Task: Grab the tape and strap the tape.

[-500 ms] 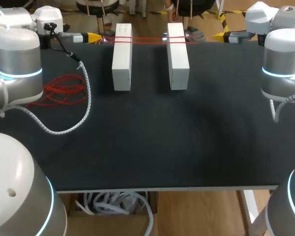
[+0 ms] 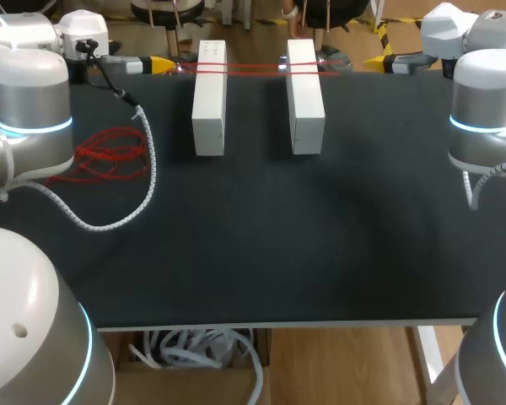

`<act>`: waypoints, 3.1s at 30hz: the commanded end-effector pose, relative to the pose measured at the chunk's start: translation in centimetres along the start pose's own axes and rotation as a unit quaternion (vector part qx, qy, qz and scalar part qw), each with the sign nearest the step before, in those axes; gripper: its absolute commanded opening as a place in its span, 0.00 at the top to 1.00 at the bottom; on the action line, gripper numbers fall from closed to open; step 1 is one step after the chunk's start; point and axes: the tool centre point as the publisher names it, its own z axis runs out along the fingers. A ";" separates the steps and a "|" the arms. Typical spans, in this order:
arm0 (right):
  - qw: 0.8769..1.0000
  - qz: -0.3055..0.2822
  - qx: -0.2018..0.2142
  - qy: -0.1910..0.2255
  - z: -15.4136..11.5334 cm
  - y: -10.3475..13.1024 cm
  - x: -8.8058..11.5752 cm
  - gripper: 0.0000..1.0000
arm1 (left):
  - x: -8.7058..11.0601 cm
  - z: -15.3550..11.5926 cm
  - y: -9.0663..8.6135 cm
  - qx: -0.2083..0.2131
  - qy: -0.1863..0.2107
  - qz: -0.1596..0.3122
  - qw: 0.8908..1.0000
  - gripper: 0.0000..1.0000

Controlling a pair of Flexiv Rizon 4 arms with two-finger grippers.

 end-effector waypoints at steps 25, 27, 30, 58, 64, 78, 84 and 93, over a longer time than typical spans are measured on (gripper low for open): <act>1.000 0.000 -0.001 0.000 -0.1 0.0 0.0 0.00 | -0.8 2.8 0.8 -0.049 0.214 0.209 0.953 0.00; 1.000 0.000 -0.001 0.000 -0.1 0.0 0.0 0.00 | -1.3 3.0 1.0 -0.053 0.220 0.215 0.950 0.00; 1.000 0.000 -0.001 0.000 -0.1 0.0 0.0 0.00 | -2.0 3.3 1.1 -0.040 0.217 0.227 0.949 0.00; 1.000 0.000 -0.001 0.000 -0.1 0.0 0.0 0.00 | -7.0 8.4 5.0 0.011 0.304 0.223 0.926 0.57; 1.000 0.000 -0.001 0.000 -0.1 0.0 0.0 0.00 | -7.6 9.3 5.3 0.016 0.310 0.223 0.924 0.58; 1.000 0.000 -0.001 0.000 -0.1 0.0 0.0 0.00 | -7.5 10.4 6.0 0.028 0.316 0.219 0.922 0.73; 1.000 0.000 -0.001 0.000 -0.1 0.0 0.0 0.00 | -7.2 10.6 6.4 0.031 0.320 0.216 0.922 0.70; 1.000 0.000 -0.001 0.000 -0.1 0.0 0.0 0.00 | -7.1 11.4 6.5 0.038 0.325 0.215 0.920 0.76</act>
